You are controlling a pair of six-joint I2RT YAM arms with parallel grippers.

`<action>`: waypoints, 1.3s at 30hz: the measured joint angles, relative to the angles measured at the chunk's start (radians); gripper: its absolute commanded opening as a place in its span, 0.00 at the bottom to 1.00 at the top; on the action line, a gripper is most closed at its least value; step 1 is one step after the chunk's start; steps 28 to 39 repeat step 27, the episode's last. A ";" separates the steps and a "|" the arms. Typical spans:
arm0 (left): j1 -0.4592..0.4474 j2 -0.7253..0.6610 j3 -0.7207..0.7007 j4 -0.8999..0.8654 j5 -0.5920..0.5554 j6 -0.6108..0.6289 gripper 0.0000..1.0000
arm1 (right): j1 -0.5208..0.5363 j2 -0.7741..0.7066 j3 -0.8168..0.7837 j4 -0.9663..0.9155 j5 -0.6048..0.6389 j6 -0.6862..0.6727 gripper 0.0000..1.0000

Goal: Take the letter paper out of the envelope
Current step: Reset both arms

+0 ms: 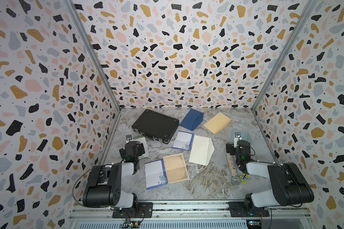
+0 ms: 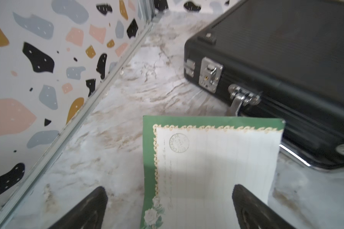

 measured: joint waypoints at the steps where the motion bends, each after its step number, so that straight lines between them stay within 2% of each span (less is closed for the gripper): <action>1: 0.006 0.022 -0.038 0.084 0.006 -0.001 0.99 | -0.020 0.011 -0.018 0.047 -0.017 0.007 1.00; 2: 0.010 0.047 -0.070 0.135 0.014 -0.002 0.99 | -0.042 0.037 -0.042 0.120 -0.042 0.011 1.00; 4: 0.016 0.056 -0.090 0.120 0.023 -0.004 0.99 | -0.067 0.072 -0.066 0.168 -0.060 0.036 1.00; 7: 0.018 0.045 -0.055 0.113 0.043 -0.003 0.99 | -0.069 0.078 -0.066 0.206 -0.076 0.044 1.00; 19: 0.018 0.042 -0.025 0.136 0.090 0.003 0.99 | -0.066 0.079 -0.042 0.199 0.003 0.087 1.00; 39: 0.018 0.042 -0.020 0.125 0.108 0.009 0.99 | -0.066 0.079 -0.042 0.199 0.010 0.090 1.00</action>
